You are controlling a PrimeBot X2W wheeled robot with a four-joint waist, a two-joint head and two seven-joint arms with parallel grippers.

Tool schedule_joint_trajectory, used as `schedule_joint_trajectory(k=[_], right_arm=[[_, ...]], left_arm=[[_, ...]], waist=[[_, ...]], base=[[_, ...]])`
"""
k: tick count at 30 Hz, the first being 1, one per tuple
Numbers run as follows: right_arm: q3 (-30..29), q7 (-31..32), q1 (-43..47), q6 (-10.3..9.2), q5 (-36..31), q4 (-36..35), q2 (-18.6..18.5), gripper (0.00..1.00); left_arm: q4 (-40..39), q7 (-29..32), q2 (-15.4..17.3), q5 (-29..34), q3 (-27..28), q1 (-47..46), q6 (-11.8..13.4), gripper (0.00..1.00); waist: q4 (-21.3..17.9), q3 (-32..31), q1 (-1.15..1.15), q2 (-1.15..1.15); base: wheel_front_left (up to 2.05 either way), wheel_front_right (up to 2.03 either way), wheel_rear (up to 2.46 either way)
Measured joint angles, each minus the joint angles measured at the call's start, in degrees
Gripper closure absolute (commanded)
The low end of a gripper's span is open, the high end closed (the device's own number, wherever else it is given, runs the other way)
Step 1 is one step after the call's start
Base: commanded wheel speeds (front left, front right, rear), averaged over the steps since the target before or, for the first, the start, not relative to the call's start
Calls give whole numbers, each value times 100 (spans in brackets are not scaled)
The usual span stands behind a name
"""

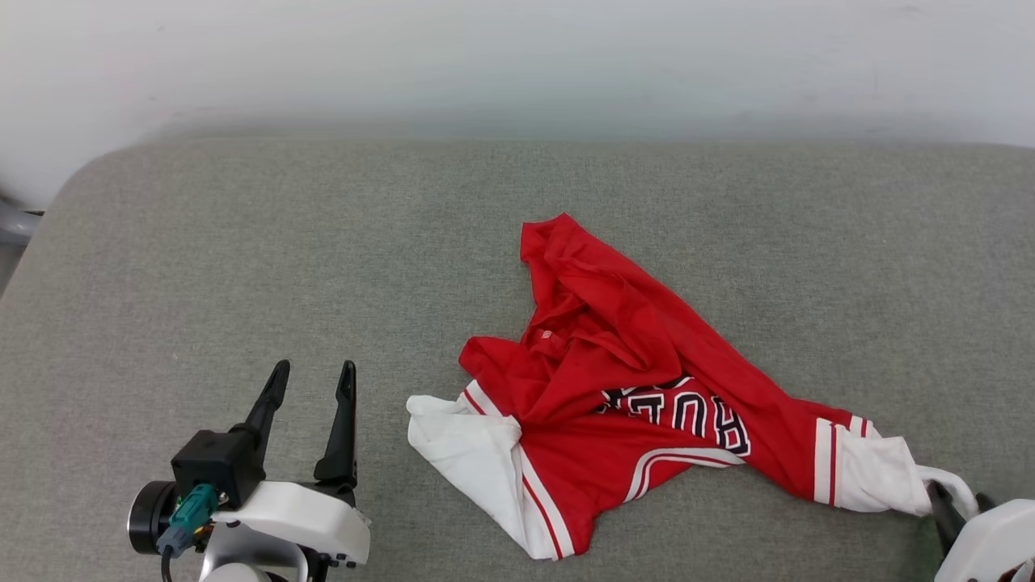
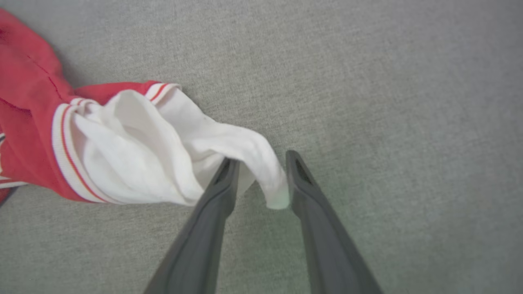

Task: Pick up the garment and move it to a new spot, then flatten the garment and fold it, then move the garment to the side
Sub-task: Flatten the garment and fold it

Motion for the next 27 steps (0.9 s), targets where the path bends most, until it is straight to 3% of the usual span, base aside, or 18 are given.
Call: schedule_joint_trajectory(k=[8,14,21,27], right_arm=[[355,-1918,4,0,-154,-107,76,0],[940,-2752,166,0,-465,-333,92,0],[1497,-2873,470,0,-363,-865,96,0],[1791,-2698,665,0,-191,-1365,100,0]], left_arm=[[129,76,42,-2,-58,118,57,0],[199,172,80,-10,-93,271,137,0],[102,746,148,-162,-269,275,37,0],[91,1923,192,-345,-799,-143,-358,0]], waist=[[32,-225,0,0],[8,-467,0,0],[-23,-632,-1,0],[-102,-541,0,0]], base=[[0,0,0],[0,0,0],[0,0,0],[0,0,0]])
